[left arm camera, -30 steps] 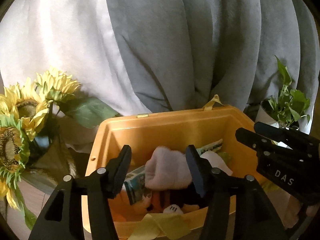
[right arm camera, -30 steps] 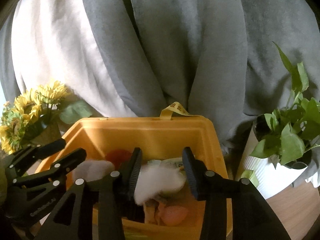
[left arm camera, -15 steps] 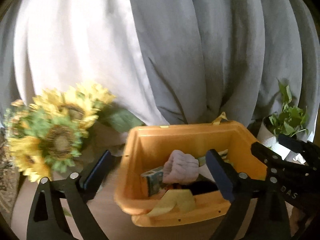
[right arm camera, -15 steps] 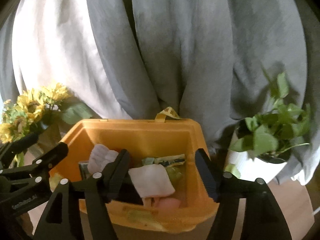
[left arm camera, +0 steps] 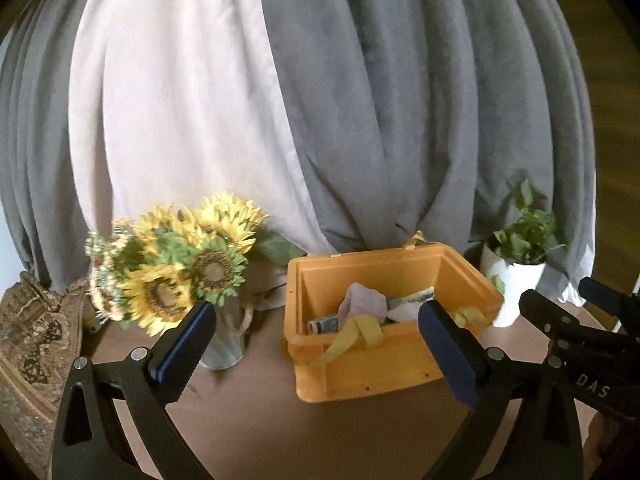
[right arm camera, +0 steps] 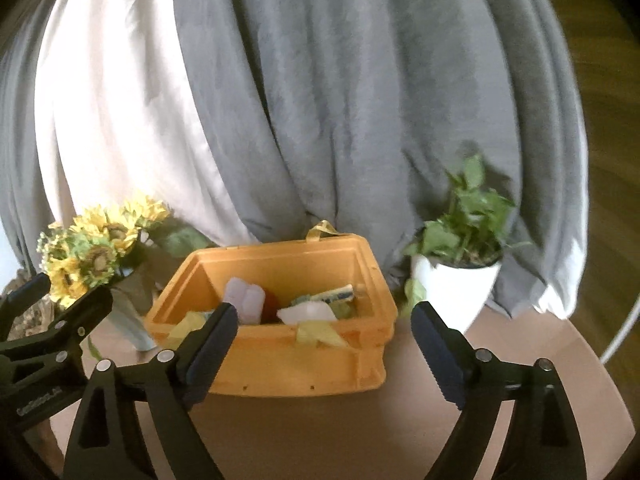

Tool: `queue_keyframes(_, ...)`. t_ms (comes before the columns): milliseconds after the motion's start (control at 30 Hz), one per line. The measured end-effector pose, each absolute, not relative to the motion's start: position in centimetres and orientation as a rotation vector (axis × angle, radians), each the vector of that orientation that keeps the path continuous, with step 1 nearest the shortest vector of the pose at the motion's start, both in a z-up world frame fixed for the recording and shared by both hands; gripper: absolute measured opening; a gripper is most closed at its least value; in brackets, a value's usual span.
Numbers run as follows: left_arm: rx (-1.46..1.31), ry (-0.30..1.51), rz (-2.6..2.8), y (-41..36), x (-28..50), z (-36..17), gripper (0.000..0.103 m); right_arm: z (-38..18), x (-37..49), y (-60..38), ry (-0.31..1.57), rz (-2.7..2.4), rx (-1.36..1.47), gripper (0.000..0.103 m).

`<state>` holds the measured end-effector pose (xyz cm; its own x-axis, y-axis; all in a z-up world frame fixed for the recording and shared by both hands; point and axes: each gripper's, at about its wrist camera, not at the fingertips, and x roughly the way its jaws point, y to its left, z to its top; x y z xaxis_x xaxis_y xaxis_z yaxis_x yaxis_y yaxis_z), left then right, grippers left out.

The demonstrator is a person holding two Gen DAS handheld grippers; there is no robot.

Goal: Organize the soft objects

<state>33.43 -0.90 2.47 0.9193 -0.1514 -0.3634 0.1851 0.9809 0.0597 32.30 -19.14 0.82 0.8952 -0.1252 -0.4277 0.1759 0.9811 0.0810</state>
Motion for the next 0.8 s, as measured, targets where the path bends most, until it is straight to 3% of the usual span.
queue_keyframes(800,0.036,0.314,-0.125,0.1,11.9,4.5,0.103,3.6,12.7,-18.8,0.366,-0.119,0.101,0.098)
